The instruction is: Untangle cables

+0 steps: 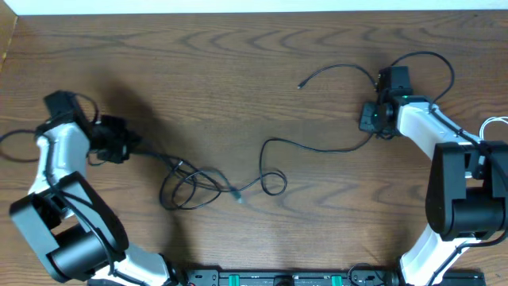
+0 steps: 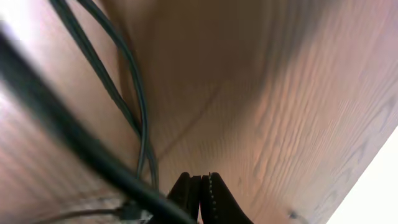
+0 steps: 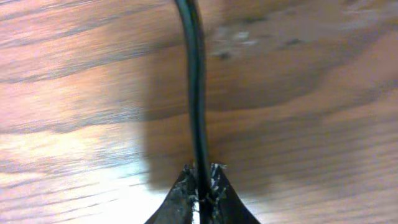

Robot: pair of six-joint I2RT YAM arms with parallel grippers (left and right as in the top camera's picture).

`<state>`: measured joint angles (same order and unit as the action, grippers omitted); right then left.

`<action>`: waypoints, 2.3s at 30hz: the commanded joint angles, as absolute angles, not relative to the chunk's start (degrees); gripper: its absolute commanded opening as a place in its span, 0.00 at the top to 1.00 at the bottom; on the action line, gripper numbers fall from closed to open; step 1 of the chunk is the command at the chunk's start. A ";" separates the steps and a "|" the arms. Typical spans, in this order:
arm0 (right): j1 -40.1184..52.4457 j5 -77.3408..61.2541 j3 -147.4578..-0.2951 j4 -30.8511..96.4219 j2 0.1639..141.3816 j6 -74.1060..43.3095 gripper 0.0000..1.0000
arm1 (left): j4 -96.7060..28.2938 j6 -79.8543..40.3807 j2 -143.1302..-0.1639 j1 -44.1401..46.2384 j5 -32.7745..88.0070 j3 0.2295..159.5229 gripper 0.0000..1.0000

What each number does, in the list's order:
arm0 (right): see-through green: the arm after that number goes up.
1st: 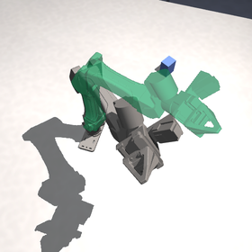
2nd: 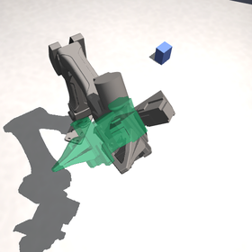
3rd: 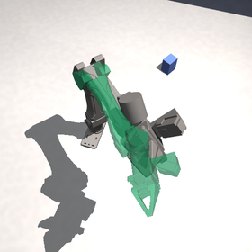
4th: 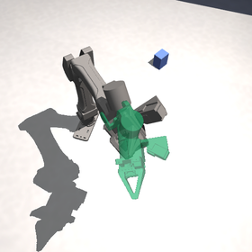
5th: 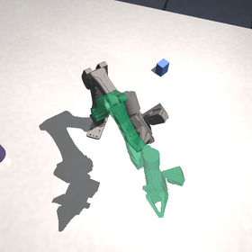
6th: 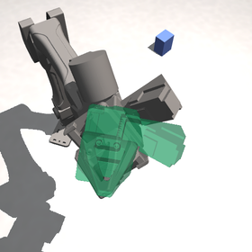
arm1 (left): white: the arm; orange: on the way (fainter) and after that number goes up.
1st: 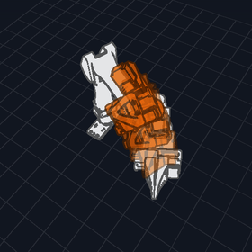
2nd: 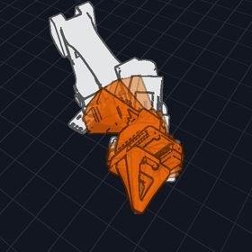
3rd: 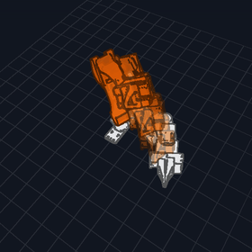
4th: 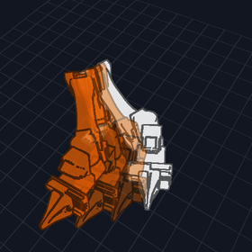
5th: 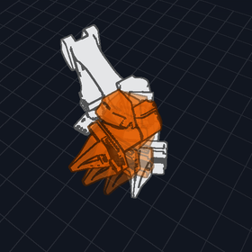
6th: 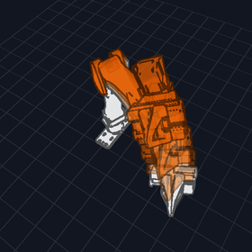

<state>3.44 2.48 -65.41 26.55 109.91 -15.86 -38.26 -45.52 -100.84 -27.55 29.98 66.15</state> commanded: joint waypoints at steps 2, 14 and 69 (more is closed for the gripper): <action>6.61 -1.41 -64.01 25.69 111.02 -11.60 0.83 | -36.58 -40.88 -100.90 -21.76 29.15 67.09 0.92; 12.05 -5.82 -66.17 27.11 108.77 -6.26 0.01 | -37.71 -37.56 -100.90 -11.31 21.76 67.07 0.87; 58.19 -10.85 -67.44 33.65 105.67 47.00 0.55 | -46.76 -35.22 -107.13 -4.99 10.66 62.11 0.33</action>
<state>58.15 -11.42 -67.42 33.65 105.54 45.56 -46.72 -34.83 -105.86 -5.34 11.64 62.28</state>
